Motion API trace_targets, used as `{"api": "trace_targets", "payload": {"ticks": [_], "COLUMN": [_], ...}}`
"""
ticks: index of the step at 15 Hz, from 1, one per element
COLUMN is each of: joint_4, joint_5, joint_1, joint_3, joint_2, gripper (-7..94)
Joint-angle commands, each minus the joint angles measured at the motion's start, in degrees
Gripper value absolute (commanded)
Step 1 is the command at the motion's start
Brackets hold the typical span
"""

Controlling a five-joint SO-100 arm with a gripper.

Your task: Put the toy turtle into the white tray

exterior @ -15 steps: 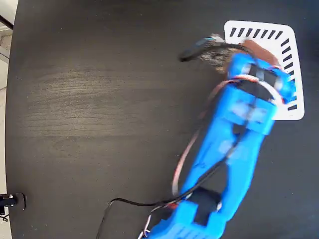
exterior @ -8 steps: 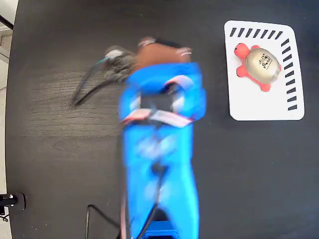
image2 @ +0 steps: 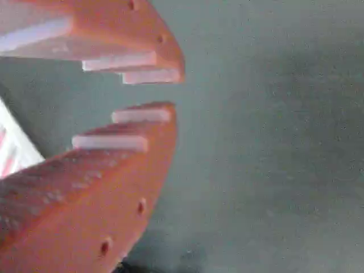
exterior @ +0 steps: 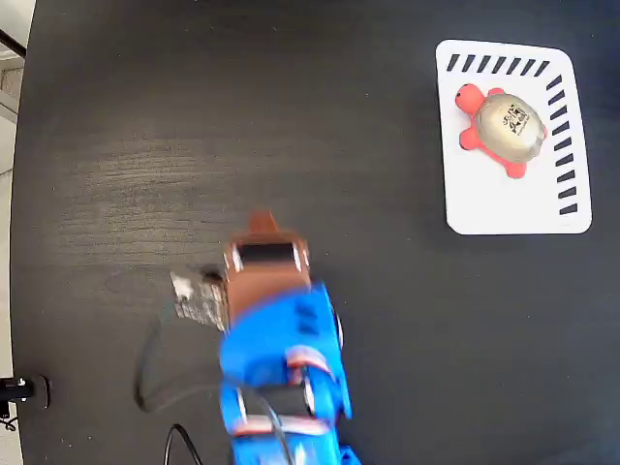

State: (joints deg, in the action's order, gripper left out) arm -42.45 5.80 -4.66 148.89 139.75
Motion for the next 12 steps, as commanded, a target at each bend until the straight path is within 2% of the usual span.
{"api": "trace_targets", "payload": {"ticks": [1,6,12], "joint_4": [-0.88,-17.23,-26.89], "joint_5": [0.09,0.18,-0.53], "joint_1": [-0.18,-0.09,-0.09], "joint_3": [6.50,13.27,19.16], "joint_2": [15.56,37.88,46.41], "gripper": [0,0,0]}}
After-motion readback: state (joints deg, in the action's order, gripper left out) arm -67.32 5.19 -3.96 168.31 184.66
